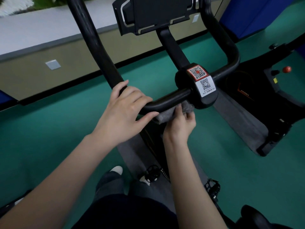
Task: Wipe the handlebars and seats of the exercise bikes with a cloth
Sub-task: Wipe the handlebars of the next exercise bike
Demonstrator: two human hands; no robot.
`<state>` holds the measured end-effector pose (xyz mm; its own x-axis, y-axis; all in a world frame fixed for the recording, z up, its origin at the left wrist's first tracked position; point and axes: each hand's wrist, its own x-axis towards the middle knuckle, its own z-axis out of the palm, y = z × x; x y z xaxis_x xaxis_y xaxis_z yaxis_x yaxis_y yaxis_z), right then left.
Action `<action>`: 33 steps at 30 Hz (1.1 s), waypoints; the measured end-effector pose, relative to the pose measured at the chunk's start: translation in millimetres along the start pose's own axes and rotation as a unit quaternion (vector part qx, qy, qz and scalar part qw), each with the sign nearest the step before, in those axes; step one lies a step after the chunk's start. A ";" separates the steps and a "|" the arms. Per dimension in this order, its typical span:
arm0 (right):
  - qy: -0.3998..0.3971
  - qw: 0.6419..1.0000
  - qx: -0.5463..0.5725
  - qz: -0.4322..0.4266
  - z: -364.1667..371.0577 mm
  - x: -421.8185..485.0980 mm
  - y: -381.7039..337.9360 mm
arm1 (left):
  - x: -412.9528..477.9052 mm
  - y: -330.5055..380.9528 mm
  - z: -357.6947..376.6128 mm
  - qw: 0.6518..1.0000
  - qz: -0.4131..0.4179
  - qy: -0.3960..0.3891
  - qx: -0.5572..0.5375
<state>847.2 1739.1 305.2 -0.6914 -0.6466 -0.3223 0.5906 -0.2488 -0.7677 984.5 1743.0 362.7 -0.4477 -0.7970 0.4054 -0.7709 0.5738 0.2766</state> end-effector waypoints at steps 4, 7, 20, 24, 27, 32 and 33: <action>-0.083 0.996 0.001 0.036 1.1 -16.6 9.3 | -0.2 -2.6 -1.2 1.000 0.000 -0.005 -0.002; -0.146 0.987 -0.033 0.051 -10.6 -29.9 13.9 | -1.1 -3.4 -1.5 1.000 0.004 -0.005 -0.001; -0.215 0.955 -0.205 0.014 -27.1 -48.0 6.5 | -1.3 0.9 -4.2 1.000 -0.010 -0.018 0.006; -0.246 0.926 -0.286 -0.013 -36.6 -46.5 -7.4 | -0.9 4.6 -8.2 1.000 -0.020 -0.015 0.004; -0.225 0.911 -0.334 -0.086 -41.5 -43.4 -25.5 | -1.1 9.1 -12.0 0.999 -0.030 -0.006 0.008; -0.238 0.866 -0.408 -0.165 -40.7 -49.0 -49.3 | -7.4 15.6 -19.1 0.999 -0.047 0.000 0.008; -0.242 0.862 -0.410 -0.173 -39.6 -51.8 -53.3 | -10.4 16.2 -21.0 0.999 -0.051 0.004 0.007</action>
<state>835.1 1814.4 340.9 -0.3953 -0.9105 0.1212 -0.2454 -0.0224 -0.9692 986.2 1764.5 381.3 -0.3627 -0.8498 0.3825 -0.8186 0.4867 0.3050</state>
